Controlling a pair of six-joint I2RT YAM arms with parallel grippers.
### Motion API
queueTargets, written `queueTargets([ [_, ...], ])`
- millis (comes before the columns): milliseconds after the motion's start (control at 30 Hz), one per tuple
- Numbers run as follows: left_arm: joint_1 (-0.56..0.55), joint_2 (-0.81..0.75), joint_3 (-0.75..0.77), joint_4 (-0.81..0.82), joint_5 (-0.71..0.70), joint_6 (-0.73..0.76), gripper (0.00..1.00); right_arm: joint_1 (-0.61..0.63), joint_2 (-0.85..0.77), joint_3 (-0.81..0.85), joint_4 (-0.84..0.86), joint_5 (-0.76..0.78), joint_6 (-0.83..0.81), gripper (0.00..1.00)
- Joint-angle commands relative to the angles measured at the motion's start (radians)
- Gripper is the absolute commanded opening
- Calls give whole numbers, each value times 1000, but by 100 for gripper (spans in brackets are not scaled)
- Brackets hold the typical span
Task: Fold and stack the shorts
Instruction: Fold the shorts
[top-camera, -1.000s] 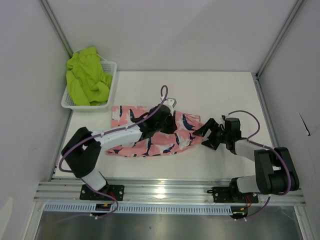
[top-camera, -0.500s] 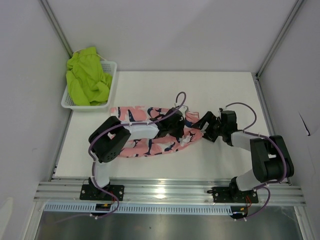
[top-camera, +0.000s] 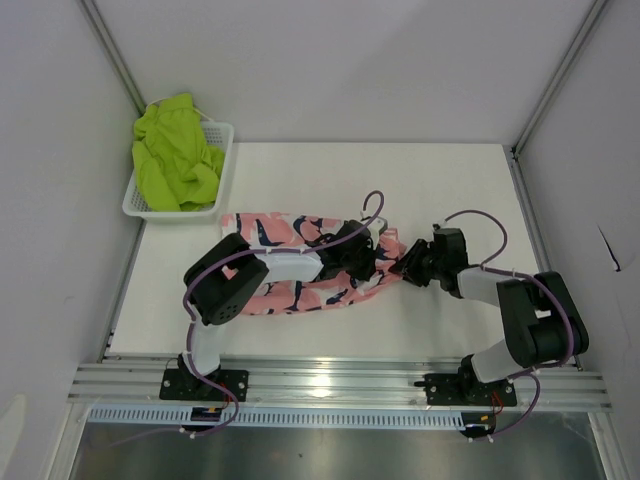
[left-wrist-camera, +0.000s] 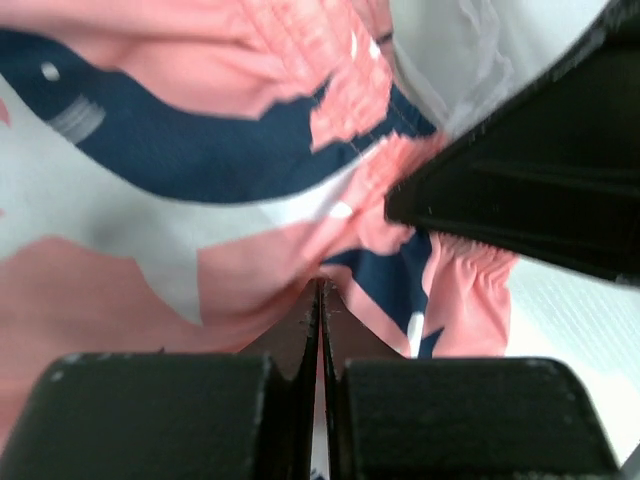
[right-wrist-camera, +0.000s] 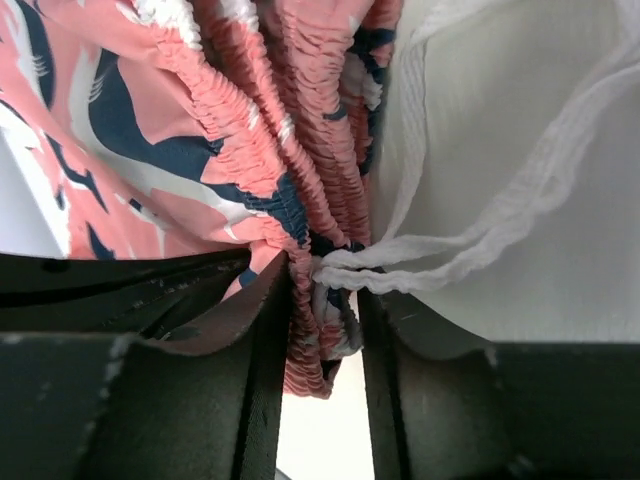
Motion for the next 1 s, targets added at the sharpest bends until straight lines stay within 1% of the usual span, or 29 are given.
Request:
queueTargets([
  [0, -8, -26, -12, 50, 23, 34, 1, 38, -59, -8, -65, 70, -48, 33],
  [33, -8, -33, -15, 45, 25, 35, 1, 62, -77, -11, -76, 78, -51, 33],
  [100, -8, -39, -17, 37, 42, 52, 2, 87, -94, -12, -111, 88, -61, 37],
  [133, -8, -48, -17, 24, 46, 55, 2, 94, -103, -15, -122, 84, -62, 45],
  [167, -8, -53, -21, 19, 45, 63, 2, 93, -125, -23, -144, 73, -64, 67],
  [267, -8, -85, -49, 8, 40, 72, 3, 50, -186, -37, -170, 56, -71, 87],
  [333, -6, -100, -61, -12, 37, 74, 4, 19, -214, -35, -191, 49, -90, 87],
  [367, -8, -120, -69, -22, 36, 74, 4, -8, -234, -29, -235, 39, -99, 87],
  [433, -8, -148, -79, -48, 22, 72, 7, -27, -246, -3, -269, 36, -128, 87],
  [500, -6, -192, -72, -68, 5, 71, 11, -59, -266, 12, -300, 35, -143, 83],
  [533, -6, -206, -70, -114, -9, 69, 13, -71, -269, 20, -300, 32, -151, 81],
  [567, -5, -223, -58, -130, -13, 66, 16, -85, -269, 23, -294, 24, -154, 78],
  [633, 2, -263, -30, -169, -14, 65, 19, -126, -260, 31, -259, -14, -150, 74],
  [667, 5, -278, -21, -179, -10, 65, 22, -139, -249, 34, -244, -31, -146, 68],
  [733, 17, -304, 23, -216, -17, 66, 25, -157, -209, 47, -222, -57, -139, 65],
  [767, 23, -307, 31, -220, -14, 74, 27, -159, -194, 67, -210, -66, -133, 65],
  [800, 32, -303, 74, -234, -14, 78, 27, -159, -159, 77, -210, -76, -131, 65],
  [900, 74, -264, 152, -274, 6, 94, 28, -159, -113, 116, -162, -77, -122, 64],
  [967, 101, -209, 209, -283, 17, 108, 27, -157, -67, 139, -136, -93, -108, 61],
])
